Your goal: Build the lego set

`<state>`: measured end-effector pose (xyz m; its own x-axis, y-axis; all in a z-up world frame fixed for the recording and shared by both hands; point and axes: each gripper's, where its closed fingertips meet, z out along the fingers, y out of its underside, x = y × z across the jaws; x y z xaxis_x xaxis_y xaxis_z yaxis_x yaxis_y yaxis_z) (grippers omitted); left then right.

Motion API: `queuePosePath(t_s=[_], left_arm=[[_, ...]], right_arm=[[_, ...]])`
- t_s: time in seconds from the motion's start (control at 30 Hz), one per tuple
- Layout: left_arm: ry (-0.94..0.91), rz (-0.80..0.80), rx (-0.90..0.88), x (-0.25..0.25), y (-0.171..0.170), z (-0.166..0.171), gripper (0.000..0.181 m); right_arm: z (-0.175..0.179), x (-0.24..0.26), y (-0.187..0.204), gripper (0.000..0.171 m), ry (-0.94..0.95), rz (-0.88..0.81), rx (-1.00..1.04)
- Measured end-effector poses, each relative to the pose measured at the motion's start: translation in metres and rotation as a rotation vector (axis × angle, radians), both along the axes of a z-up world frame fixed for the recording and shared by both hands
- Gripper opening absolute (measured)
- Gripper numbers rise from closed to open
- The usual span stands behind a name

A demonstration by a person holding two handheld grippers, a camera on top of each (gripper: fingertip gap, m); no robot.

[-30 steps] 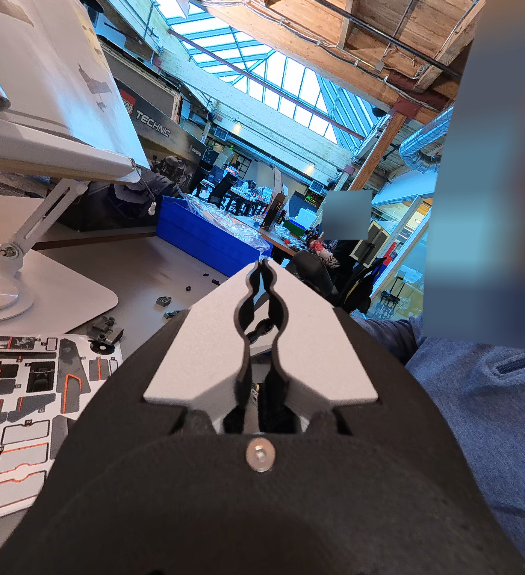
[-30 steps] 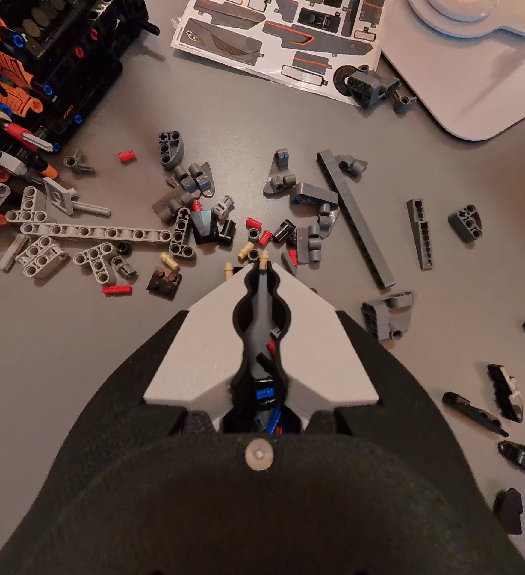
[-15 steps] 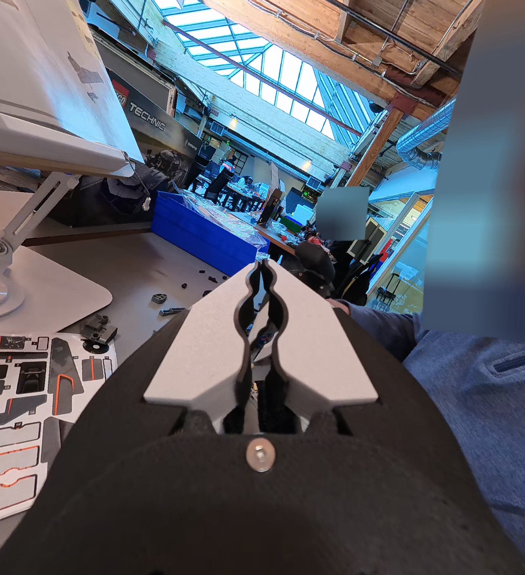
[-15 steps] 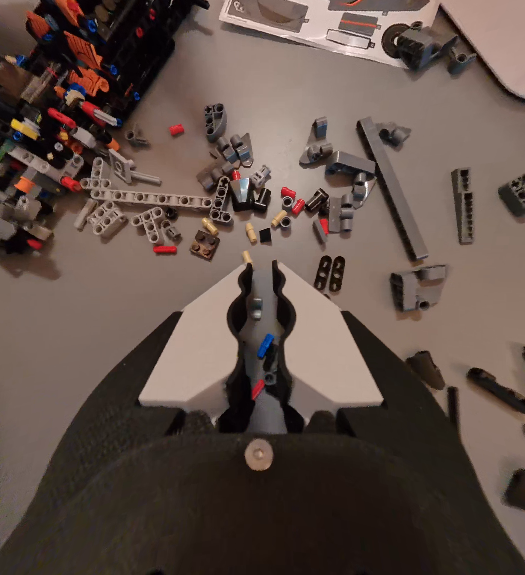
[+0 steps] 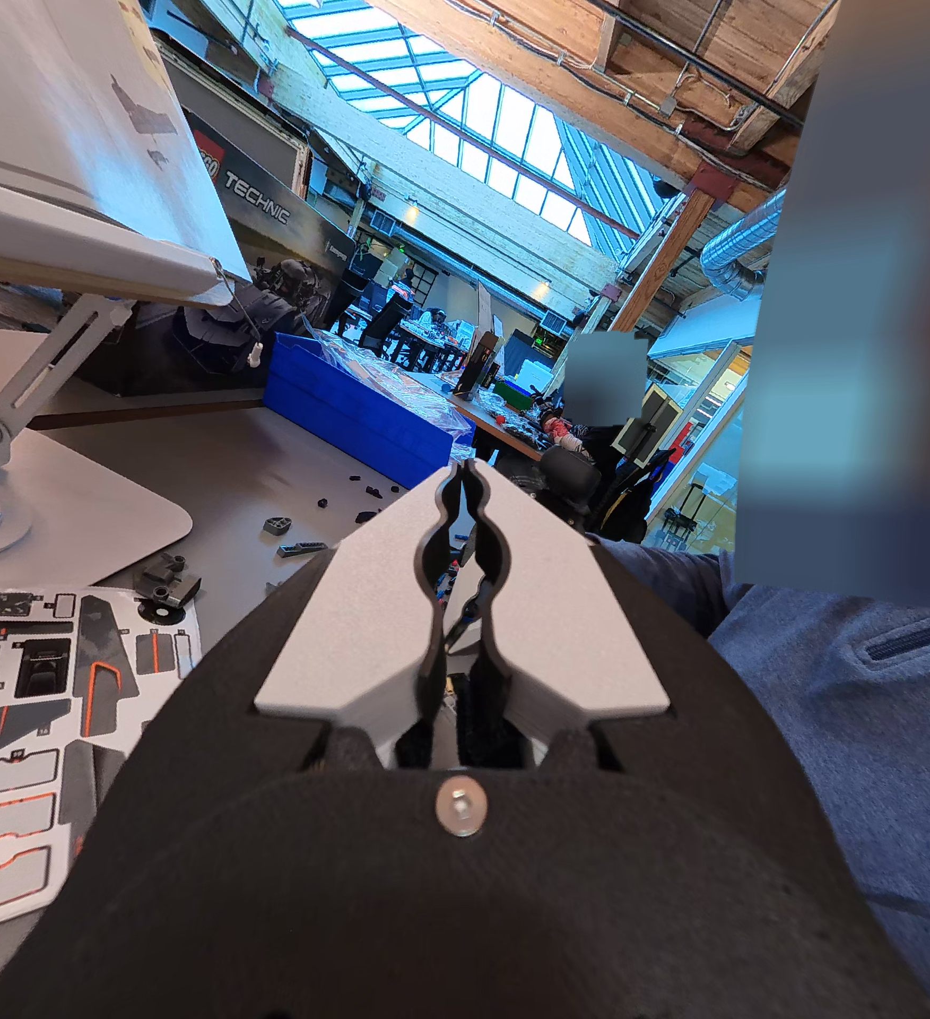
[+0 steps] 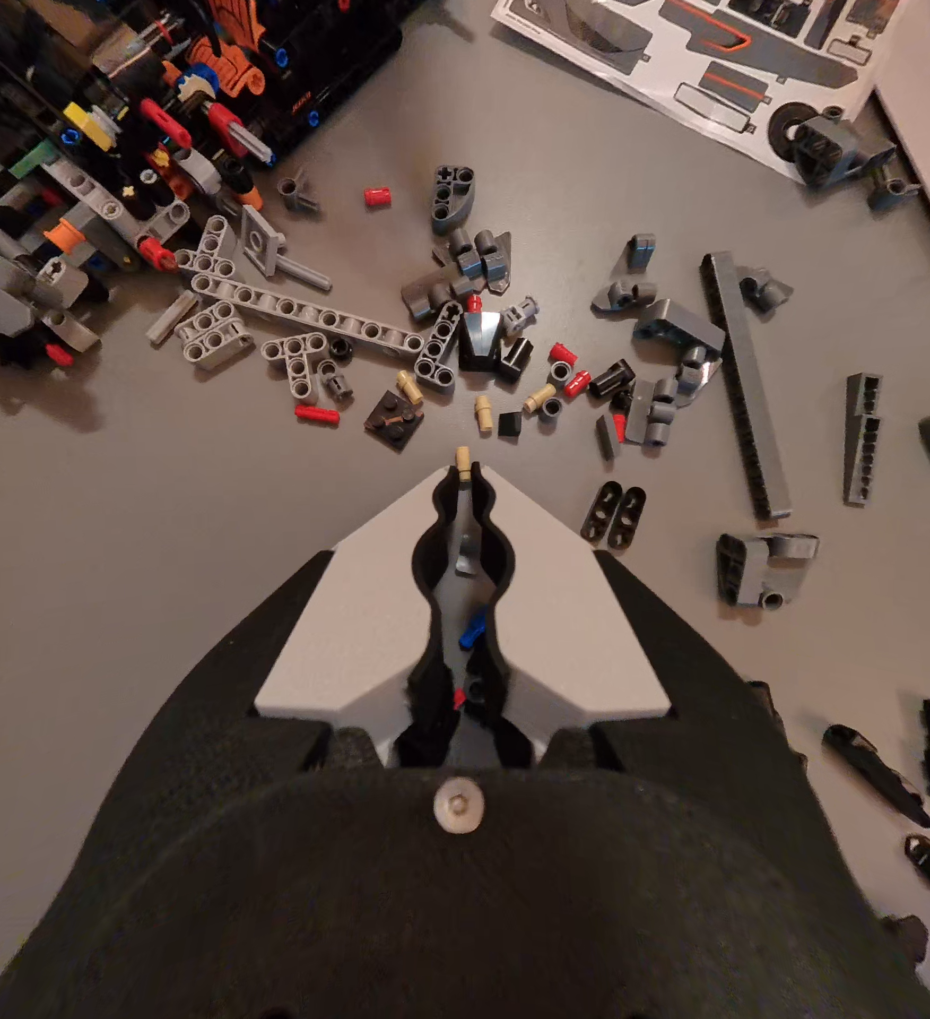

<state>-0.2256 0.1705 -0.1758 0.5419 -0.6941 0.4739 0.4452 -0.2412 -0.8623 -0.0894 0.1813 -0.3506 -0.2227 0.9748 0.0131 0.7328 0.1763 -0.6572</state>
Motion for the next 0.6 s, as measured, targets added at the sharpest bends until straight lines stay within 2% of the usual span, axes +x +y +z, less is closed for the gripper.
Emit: queuePosePath(t_s=[0.1,0.4,0.5,0.6], left_arm=[[-0.026,-0.002,0.003,0.001,0.001,0.004,0.000],[-0.099,0.005,0.021,0.005,0.000,0.015,0.000],[-0.088,0.004,0.022,0.012,0.000,0.016,0.000],[-0.042,-0.007,-0.016,0.020,-0.001,0.009,0.000]], right_arm=[[0.019,-0.008,-0.003,0.002,0.072,-0.015,-0.037],[0.130,-0.069,-0.011,0.002,0.422,-0.019,-0.058],[0.147,-0.082,-0.012,0.002,0.455,0.005,-0.018],[0.151,-0.084,-0.013,0.002,0.450,0.018,0.004]])
